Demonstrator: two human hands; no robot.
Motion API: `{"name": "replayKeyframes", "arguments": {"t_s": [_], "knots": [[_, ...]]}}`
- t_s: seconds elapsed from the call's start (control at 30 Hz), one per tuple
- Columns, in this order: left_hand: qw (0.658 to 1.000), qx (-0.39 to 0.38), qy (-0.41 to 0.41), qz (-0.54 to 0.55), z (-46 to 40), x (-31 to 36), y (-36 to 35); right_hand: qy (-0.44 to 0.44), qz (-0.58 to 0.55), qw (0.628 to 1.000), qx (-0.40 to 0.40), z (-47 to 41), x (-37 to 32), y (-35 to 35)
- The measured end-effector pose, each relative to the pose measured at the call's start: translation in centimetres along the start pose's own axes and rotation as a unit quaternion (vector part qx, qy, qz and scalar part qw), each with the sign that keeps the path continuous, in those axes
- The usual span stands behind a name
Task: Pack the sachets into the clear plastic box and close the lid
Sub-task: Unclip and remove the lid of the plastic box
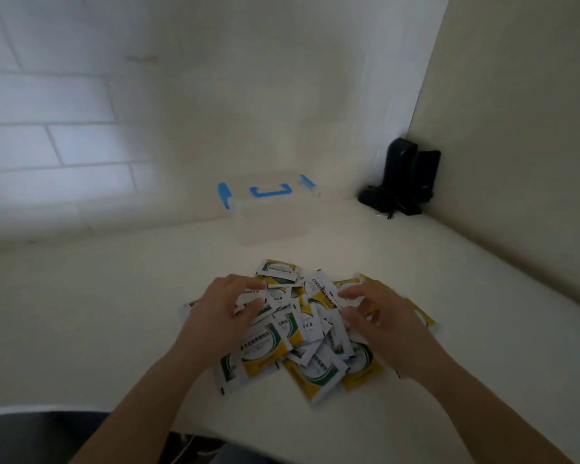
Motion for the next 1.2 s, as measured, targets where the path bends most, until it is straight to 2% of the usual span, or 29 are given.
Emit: {"name": "replayKeyframes", "arguments": {"t_s": [0.13,0.23,0.4,0.57,0.7,0.83,1.03,1.2], "knots": [[1.000,0.017,-0.016,-0.021,-2.3,0.2,1.3,0.002,-0.017,1.000,0.002,-2.6,-0.5,1.0],[0.998,0.064,-0.001,-0.008,-5.3,-0.1,2.7,-0.001,-0.030,1.000,-0.001,-6.3,-0.2,1.5],[0.986,0.149,0.075,0.008,-12.1,-2.1,4.7,-0.094,-0.065,0.993,-0.018,-15.4,2.1,0.9],[0.969,0.147,0.190,0.050,-18.3,-4.3,4.1,-0.178,-0.121,0.977,0.000,-23.5,4.2,-0.7],[0.969,0.144,0.199,0.033,-20.5,-4.9,3.1,-0.198,-0.163,0.966,-0.027,-26.8,4.7,-2.5],[0.969,0.157,0.189,0.037,-20.8,-4.6,3.2,-0.199,-0.129,0.972,-0.002,-26.5,4.6,-2.8],[0.978,0.140,0.136,0.066,-17.8,-3.3,2.1,-0.191,-0.040,0.979,0.054,-20.2,5.8,-0.4],[0.976,0.151,0.124,0.099,-15.6,-2.5,1.5,-0.174,0.035,0.982,0.067,-16.6,5.4,1.2]]}}
Point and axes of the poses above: each hand's wrist, its own z-axis away from the middle knuckle, its own y-axis out of the back of the hand, x = y × z, the point moved 3 cm from there along -z, towards the middle knuckle, and after that the axes turned 11 degrees about z, right-handed, at the moved point
